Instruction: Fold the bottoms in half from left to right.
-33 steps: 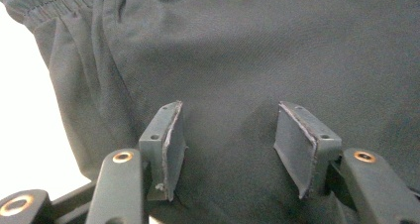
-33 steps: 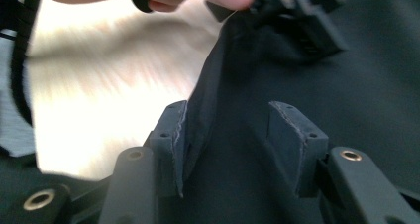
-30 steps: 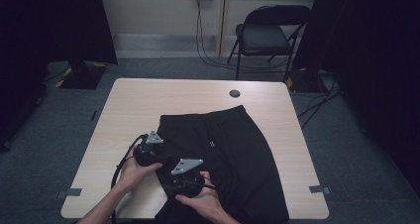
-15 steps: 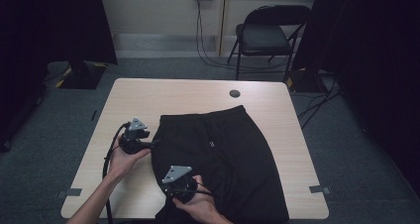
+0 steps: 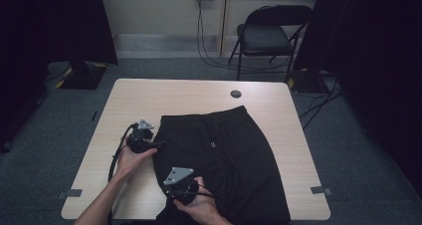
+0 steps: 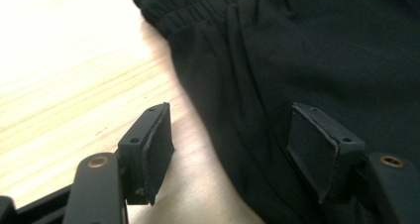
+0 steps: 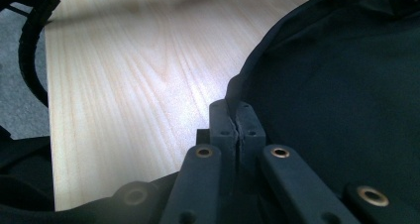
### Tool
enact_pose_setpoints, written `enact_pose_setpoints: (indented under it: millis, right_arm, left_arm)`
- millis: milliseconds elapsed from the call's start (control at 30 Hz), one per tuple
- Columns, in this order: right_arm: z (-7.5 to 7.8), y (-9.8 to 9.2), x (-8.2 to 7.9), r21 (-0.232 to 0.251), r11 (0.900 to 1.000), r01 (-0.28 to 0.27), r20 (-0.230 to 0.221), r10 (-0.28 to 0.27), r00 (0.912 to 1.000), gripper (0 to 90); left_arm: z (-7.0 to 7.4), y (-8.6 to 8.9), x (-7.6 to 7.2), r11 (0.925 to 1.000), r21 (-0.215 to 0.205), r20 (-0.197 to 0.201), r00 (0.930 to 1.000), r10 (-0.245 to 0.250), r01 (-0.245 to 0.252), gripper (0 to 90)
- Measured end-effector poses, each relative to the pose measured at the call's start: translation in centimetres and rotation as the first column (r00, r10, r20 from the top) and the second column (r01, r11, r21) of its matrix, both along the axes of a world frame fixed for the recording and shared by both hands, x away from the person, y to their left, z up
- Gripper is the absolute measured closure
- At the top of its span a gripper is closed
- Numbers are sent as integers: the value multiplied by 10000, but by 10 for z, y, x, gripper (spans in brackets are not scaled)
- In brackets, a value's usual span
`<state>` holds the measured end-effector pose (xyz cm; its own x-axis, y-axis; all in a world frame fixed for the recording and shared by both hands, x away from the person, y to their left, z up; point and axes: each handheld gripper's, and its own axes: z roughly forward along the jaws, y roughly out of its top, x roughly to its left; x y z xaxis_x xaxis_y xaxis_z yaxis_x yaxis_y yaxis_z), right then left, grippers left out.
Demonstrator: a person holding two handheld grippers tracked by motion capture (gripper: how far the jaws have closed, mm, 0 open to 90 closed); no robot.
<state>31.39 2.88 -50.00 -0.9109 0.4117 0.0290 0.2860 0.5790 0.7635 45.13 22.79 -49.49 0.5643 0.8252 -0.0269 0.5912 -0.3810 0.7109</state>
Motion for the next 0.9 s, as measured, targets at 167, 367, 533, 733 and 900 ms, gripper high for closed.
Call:
enact_pose_setpoints:
  millis: [167, 367, 533, 733, 900]
  right_arm:
    - [1, 1, 1, -19, 10000, 65, -64, -65, 10000, 889]
    - [4, 1, 1, 162, 9998, 147, -333, -142, 9993, 891]
    - [27, -2, -3, 954, 9953, 174, -510, -126, 9986, 892]
    - [66, -7, -7, 1727, 9847, 230, 4, -235, 9997, 893]
    - [103, -1, 3, 2270, 9739, 24, 499, -141, 9987, 893]
  left_arm:
    - [1, -10, -1, 9982, -461, 18, 9993, -370, 371, 701]
    - [5, -5, -1, 9939, -1083, -266, 9993, -254, 224, 883]
    - [45, -5, -11, 9676, -2483, 445, 9983, -366, 466, 891]
    - [58, 6, -7, 9517, -3071, 714, 9971, 267, -35, 891]
    - [84, 18, -4, 9309, -3642, 995, 9927, 679, -272, 892]
